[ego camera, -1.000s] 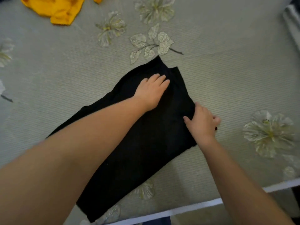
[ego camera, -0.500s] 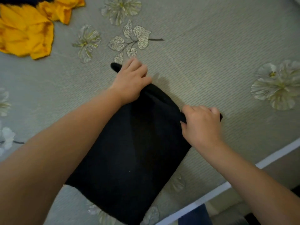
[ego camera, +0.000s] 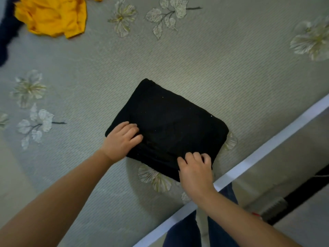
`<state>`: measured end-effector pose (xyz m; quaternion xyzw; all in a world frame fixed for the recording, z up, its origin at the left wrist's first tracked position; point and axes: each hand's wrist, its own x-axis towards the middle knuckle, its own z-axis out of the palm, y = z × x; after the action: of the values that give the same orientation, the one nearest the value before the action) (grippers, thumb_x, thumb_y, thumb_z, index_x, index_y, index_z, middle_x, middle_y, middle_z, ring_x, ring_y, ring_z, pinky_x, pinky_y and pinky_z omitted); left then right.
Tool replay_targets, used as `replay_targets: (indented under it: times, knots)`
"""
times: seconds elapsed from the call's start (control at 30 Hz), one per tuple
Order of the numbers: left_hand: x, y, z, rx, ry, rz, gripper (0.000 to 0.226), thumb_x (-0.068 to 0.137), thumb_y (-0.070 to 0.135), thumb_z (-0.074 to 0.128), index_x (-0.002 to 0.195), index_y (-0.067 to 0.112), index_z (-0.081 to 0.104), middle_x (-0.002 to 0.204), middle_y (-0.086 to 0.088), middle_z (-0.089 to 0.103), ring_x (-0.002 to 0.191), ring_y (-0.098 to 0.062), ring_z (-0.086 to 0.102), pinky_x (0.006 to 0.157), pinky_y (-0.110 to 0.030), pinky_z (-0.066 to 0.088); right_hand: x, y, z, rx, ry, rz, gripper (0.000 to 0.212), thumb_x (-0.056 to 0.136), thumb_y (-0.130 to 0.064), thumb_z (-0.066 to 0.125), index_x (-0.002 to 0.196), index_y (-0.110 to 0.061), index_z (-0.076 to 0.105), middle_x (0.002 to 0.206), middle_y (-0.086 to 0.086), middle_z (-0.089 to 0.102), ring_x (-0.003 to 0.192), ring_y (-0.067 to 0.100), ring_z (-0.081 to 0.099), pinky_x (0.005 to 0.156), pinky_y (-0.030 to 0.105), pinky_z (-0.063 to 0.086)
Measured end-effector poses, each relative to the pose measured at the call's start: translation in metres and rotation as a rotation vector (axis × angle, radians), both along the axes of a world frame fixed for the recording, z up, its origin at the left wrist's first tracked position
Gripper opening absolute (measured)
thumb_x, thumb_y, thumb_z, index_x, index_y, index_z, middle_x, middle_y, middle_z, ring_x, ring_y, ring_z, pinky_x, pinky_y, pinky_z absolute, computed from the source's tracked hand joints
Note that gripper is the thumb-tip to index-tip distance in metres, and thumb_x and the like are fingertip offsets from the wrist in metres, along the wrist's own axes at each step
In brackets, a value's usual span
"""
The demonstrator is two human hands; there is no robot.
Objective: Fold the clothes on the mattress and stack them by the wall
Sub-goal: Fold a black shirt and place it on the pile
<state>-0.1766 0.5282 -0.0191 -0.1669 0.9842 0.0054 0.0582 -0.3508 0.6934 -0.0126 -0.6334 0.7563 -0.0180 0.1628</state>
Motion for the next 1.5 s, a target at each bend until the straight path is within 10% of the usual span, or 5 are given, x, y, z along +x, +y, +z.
replay_targets:
  times: [0.3,0.67,0.87,1.1,1.5]
  knots:
    - [0.014,0.061,-0.023,0.071,-0.216,0.148,0.077,0.047,0.038,0.088,0.111,0.002,0.065,0.117,-0.017,0.063,0.11,-0.033,0.059,0.088,-0.057,0.043,0.032,0.023,-0.035,0.344,0.186,-0.03,0.098,0.029,-0.067,0.08,0.113,-0.019,0.065,0.12,0.011,0.063,0.111,0.027,0.06,0.084,0.056,0.047]
    - [-0.021,0.049,-0.025,0.109,-0.222,0.295,0.065,0.085,-0.005,0.053,0.141,0.001,0.02,0.148,-0.02,0.026,0.137,-0.031,0.026,0.113,-0.035,0.01,-0.011,0.003,-0.022,0.06,0.228,0.067,0.04,0.059,-0.011,0.074,0.098,-0.001,0.071,0.098,0.013,0.072,0.092,0.024,0.069,0.083,0.05,0.05]
    - [-0.075,0.011,0.061,-0.055,0.084,0.154,0.045,0.057,-0.021,0.063,0.102,-0.014,0.062,0.104,-0.028,0.065,0.092,-0.039,0.065,0.069,-0.052,0.052,-0.08,-0.034,0.058,-0.098,0.249,-0.017,0.045,0.057,0.01,0.066,0.102,0.011,0.065,0.103,0.024,0.067,0.094,0.034,0.066,0.077,0.049,0.052]
    - [-0.185,-0.04,0.145,-0.057,-0.022,0.106,0.059,0.096,0.004,0.026,0.145,0.005,-0.007,0.155,-0.009,-0.007,0.143,-0.02,-0.004,0.104,-0.024,-0.02,-0.186,-0.069,0.157,0.046,0.149,-0.082,0.069,0.089,-0.007,0.044,0.145,0.0,0.004,0.154,0.016,0.01,0.143,0.024,0.011,0.116,0.033,0.005]
    - [-0.52,-0.146,0.203,-0.154,-0.047,-0.02,0.065,0.095,0.007,0.034,0.145,0.006,-0.008,0.155,-0.009,-0.004,0.143,-0.02,-0.003,0.114,-0.028,-0.006,-0.493,-0.149,0.212,0.002,0.024,-0.306,0.064,0.093,-0.009,0.043,0.147,-0.01,0.008,0.155,0.006,0.011,0.142,0.017,0.013,0.114,0.028,0.011]
